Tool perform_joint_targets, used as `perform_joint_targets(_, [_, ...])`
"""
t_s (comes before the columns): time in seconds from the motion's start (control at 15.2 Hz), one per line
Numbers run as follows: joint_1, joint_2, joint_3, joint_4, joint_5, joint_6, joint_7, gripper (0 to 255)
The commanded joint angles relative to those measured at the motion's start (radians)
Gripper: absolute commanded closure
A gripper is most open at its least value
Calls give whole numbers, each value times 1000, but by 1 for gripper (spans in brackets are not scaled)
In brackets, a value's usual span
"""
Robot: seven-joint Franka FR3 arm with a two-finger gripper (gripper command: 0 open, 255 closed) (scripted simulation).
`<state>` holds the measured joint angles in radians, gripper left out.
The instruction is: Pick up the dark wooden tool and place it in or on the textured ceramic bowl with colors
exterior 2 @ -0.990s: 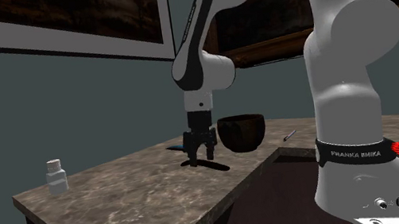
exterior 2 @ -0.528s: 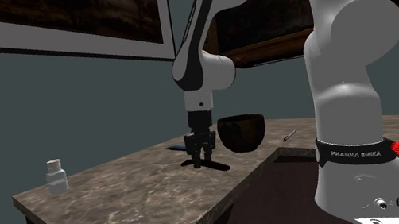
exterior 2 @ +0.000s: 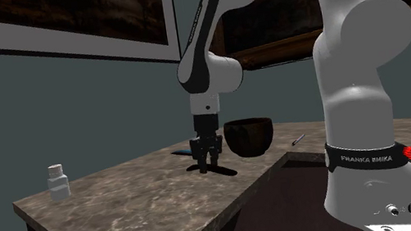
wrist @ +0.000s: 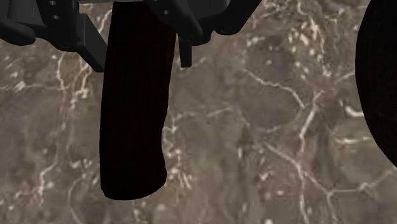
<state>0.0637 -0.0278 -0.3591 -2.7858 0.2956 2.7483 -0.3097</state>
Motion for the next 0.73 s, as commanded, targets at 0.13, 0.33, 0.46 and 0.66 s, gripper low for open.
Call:
perform_joint_targets(0.13, [-11,-55,2,-4,-79,-47,60,255])
perform_joint_targets(0.33, [-30,-110,8,-4,-139,-97,108,255])
perform_joint_targets(0.46, [-42,-146,14,-2,-171,-132,133,255])
perform_joint_targets(0.66, [-59,-196,23,4,-208,-184,164,255])
